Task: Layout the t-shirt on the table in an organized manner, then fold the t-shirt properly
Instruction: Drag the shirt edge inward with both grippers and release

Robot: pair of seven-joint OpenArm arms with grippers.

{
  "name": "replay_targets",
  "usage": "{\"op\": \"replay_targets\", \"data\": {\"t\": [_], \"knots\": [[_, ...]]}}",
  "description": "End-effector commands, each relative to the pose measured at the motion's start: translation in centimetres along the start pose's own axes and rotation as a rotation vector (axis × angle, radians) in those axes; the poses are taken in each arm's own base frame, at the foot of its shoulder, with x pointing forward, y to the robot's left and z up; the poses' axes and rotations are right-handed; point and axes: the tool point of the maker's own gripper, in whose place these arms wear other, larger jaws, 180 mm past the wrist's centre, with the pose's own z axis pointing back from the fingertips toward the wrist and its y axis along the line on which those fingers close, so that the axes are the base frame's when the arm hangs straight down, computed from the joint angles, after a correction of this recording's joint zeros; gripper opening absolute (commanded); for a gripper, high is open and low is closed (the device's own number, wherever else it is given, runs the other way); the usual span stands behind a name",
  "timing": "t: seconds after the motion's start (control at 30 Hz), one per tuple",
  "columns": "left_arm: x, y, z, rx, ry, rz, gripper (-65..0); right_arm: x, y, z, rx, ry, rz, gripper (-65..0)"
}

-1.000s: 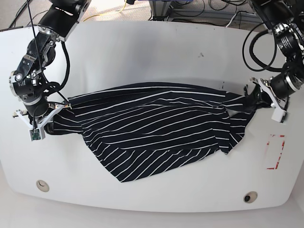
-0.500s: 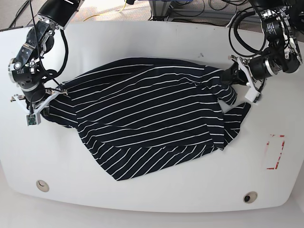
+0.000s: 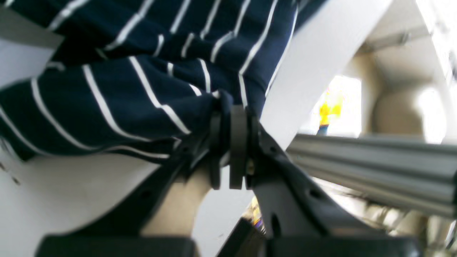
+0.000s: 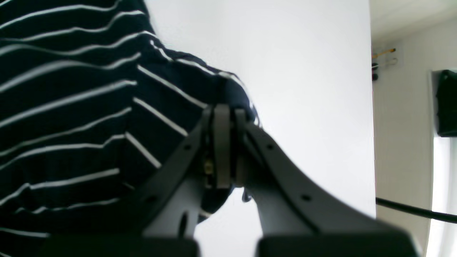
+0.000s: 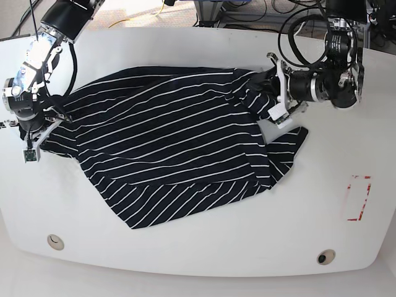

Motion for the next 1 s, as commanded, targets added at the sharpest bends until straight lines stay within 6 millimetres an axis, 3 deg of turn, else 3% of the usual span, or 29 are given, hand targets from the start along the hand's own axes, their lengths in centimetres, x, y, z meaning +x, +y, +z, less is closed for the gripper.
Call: {"op": "replay_targets", "data": {"t": [0.0, 0.1, 0.3, 0.4, 0.47, 0.63, 0.87, 0.97], "knots": [[1.5, -0.7, 0.1, -0.033, -0.009, -0.101, -58.3, 1.3, -1.3, 0.6, -0.047, -0.039, 0.007, -61.0], [2.1, -1.2, -0.2, -0.055, 0.007, -0.194, -51.7, 1.9, -1.5, 0.6, -0.056, -0.051, 0.003, -49.8], [1.7, -0.3, 0.6, -0.03, 0.039, -0.221, -34.0, 2.6, -0.7, 0.9, -0.047, -0.076, -0.011, -18.9], [2.2, 0.3, 1.2, -0.01, 0.04, -0.241, -28.2, 3.7, -0.6, 1.6, -0.052, -0.115, -0.01, -5.1], [2.8, 0.6, 1.5, 0.001, 0.032, -0.252, -28.1, 4.3, -0.1, 2.0, -0.047, -0.137, -0.014, 0.0], [4.0, 2.5, 3.4, 0.07, 0.014, -0.268, -28.3, 6.1, 1.3, 3.0, -0.03, -0.205, -0.029, 0.0], [7.2, 5.2, 6.8, 0.19, -0.07, -0.283, -28.2, 8.2, 8.1, 3.2, 0.187, -0.288, 0.035, 0.0], [8.3, 6.9, 9.3, 0.27, -0.103, -0.286, -28.2, 8.1, 11.8, 3.5, 0.301, -0.305, 0.054, 0.0]]}}
